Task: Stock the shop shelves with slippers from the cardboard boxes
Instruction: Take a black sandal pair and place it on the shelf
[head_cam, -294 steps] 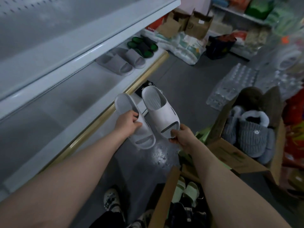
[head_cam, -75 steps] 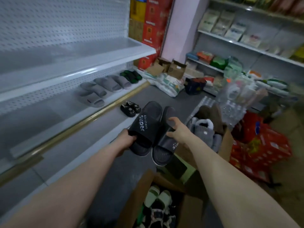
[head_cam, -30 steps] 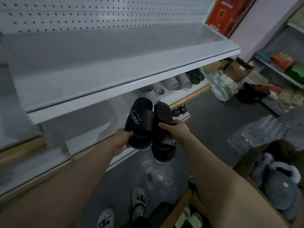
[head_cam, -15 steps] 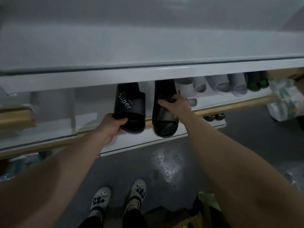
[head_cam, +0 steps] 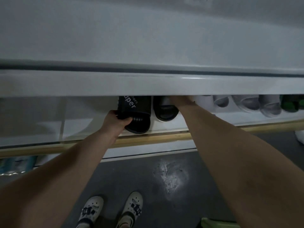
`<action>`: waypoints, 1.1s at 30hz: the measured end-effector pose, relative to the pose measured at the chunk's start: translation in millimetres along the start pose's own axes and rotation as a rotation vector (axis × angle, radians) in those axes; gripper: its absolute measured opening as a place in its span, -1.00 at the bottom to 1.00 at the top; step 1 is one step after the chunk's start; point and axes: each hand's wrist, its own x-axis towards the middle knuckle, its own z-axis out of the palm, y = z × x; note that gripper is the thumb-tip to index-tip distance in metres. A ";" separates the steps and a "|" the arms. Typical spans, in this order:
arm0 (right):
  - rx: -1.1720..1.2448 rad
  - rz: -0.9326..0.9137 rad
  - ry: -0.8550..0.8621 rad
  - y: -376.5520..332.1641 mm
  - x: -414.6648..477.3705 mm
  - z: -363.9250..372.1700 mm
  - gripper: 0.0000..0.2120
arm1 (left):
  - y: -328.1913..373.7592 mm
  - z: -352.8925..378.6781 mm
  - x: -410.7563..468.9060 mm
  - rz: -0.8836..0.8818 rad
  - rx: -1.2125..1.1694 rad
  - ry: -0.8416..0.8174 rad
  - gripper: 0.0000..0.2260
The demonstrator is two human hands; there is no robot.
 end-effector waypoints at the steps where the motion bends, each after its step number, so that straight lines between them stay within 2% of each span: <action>1: -0.012 -0.013 -0.013 3.5 4.6 2.0 -0.65 | -2.8 1.9 5.3 0.003 0.009 0.018 -0.74; 4: -0.026 -0.028 -0.042 8.7 6.8 13.9 -0.54 | -9.6 6.5 17.9 0.015 0.108 0.025 -0.70; 6: -0.013 -0.032 0.031 13.3 4.2 21.7 -0.47 | -13.2 10.3 24.1 0.032 0.200 0.057 -0.60; 11: -0.036 -0.064 0.125 27.6 -18.3 19.2 -0.48 | -11.6 26.0 26.2 0.055 0.257 0.248 -0.46; 14: 0.046 -0.121 0.184 38.9 -37.3 17.4 -0.40 | -10.5 30.0 25.8 0.083 0.347 0.294 -0.39; 16: 0.070 -0.161 0.229 46.0 -50.7 18.2 -0.39 | -11.3 29.2 24.5 0.099 0.439 0.293 -0.42; 19: 0.032 -0.141 0.235 54.2 -71.5 18.0 -0.41 | -10.9 26.4 17.8 0.138 0.519 0.247 -0.51; 26: 0.029 -0.031 0.207 61.1 -131.1 12.6 -0.41 | -7.1 20.1 -18.5 0.174 0.524 0.171 -0.51; 30: 0.051 0.012 0.231 61.3 -176.4 13.5 -0.44 | -5.9 22.5 -50.7 0.168 0.410 0.001 -0.56; 33: 0.095 0.102 0.248 62.9 -216.6 18.9 -0.44 | -10.7 22.5 -79.8 0.210 0.434 -0.184 -0.58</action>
